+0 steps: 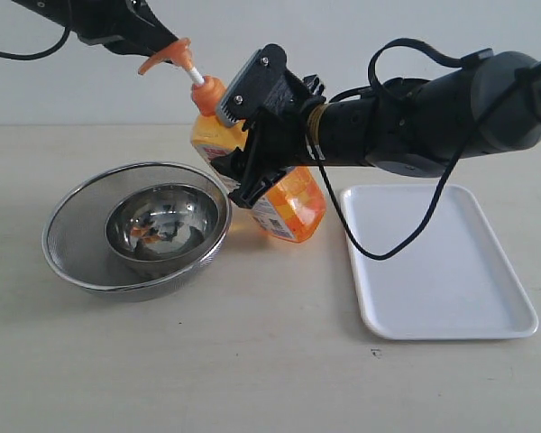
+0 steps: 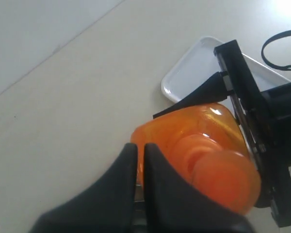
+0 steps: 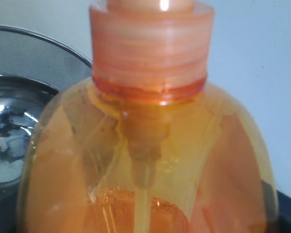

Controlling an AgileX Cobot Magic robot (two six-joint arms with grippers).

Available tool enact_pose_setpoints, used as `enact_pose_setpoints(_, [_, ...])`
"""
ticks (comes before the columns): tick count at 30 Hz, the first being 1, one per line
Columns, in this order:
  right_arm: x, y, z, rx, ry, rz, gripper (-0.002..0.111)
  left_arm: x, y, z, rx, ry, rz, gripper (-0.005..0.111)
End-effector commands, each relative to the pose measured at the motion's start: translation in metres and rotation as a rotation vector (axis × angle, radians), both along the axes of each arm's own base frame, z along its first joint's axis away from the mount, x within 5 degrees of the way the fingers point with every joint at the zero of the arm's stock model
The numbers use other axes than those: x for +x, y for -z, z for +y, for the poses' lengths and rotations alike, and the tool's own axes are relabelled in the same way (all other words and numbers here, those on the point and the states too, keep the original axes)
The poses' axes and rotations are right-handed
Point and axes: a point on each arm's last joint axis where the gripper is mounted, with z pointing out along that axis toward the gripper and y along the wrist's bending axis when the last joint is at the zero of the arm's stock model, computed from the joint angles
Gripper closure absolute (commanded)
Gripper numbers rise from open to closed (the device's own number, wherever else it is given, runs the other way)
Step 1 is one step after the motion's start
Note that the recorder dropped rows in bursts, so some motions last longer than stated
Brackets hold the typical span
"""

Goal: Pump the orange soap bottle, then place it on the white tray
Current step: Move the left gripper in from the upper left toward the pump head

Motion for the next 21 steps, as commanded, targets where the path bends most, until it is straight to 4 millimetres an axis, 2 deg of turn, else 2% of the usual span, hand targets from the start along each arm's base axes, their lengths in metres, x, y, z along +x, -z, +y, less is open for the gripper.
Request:
enact_pose_setpoints(1, [0.0,0.0,-0.002,-0.025,0.013,0.001,0.108,-0.006,-0.003,-0.002,-0.002,0.018,0.038,0.102])
enact_pose_setpoints(9, [0.0,0.0,-0.002,-0.026,0.012,0.0,0.108,-0.011,-0.011,0.003,0.035,0.01,0.019,0.102])
enact_pose_setpoints(14, [0.0,0.001,-0.003,-0.036,0.017,0.001,0.108,-0.016,-0.017,0.011,0.121,-0.03,-0.002,0.102])
enact_pose_setpoints(21, [0.001,0.001,-0.003,-0.069,0.006,-0.028,0.108,-0.03,-0.041,0.018,0.159,-0.068,-0.053,0.102])
